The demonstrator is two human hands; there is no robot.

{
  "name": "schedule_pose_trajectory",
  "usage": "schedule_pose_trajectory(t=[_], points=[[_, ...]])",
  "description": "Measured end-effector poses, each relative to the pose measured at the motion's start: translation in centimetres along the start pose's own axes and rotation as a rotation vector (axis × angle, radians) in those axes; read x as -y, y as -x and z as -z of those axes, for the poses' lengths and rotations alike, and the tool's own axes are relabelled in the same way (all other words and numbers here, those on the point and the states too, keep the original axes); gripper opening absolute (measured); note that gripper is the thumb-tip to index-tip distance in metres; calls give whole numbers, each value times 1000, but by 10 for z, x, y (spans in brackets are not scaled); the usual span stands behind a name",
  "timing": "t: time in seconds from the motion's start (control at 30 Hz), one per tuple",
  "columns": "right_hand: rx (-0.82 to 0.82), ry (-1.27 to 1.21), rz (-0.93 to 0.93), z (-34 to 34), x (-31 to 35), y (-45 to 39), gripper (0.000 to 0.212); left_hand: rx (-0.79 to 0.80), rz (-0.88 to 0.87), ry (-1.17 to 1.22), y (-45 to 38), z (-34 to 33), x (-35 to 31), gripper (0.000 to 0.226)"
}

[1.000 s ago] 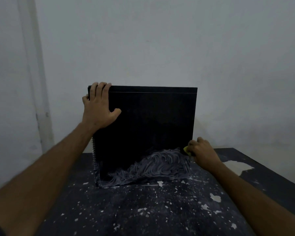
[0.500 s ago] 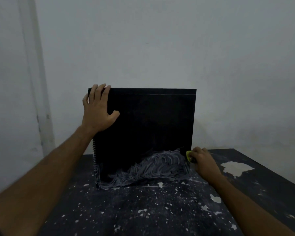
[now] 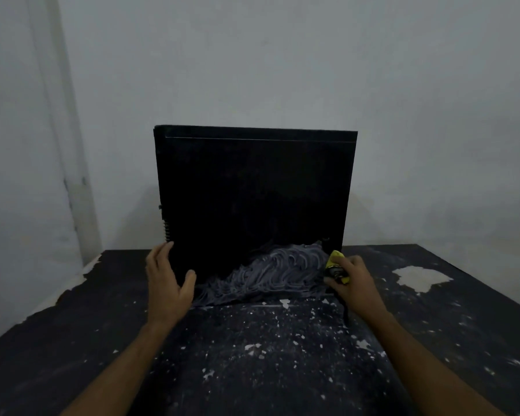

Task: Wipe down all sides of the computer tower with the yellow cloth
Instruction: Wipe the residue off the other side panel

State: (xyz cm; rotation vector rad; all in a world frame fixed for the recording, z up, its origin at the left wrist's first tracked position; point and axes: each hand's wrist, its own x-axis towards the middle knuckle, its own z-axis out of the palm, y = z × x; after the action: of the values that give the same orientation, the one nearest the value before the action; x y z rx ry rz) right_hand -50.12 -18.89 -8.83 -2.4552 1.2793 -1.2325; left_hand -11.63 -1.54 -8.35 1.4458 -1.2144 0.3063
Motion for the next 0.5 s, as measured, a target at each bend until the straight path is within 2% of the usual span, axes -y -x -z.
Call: schedule_pose_trajectory(t=[0.13, 0.23, 0.3, 0.4, 0.5], points=[[-141, -91, 16, -8, 6, 6, 36, -27, 98, 162, 8, -5, 12, 65], [-258, -151, -74, -6, 7, 5, 46, -36, 142, 203, 16, -6, 22, 64], [-242, -151, -85, -4, 6, 5, 51, -34, 183, 218, 19, -5, 26, 62], [-78, 56, -31, -15, -10, 18, 50, -34, 241, 258, 19, -6, 27, 61], [-123, 106, -88, -19, -19, 21, 47, -35, 254, 268, 21, -7, 27, 60]])
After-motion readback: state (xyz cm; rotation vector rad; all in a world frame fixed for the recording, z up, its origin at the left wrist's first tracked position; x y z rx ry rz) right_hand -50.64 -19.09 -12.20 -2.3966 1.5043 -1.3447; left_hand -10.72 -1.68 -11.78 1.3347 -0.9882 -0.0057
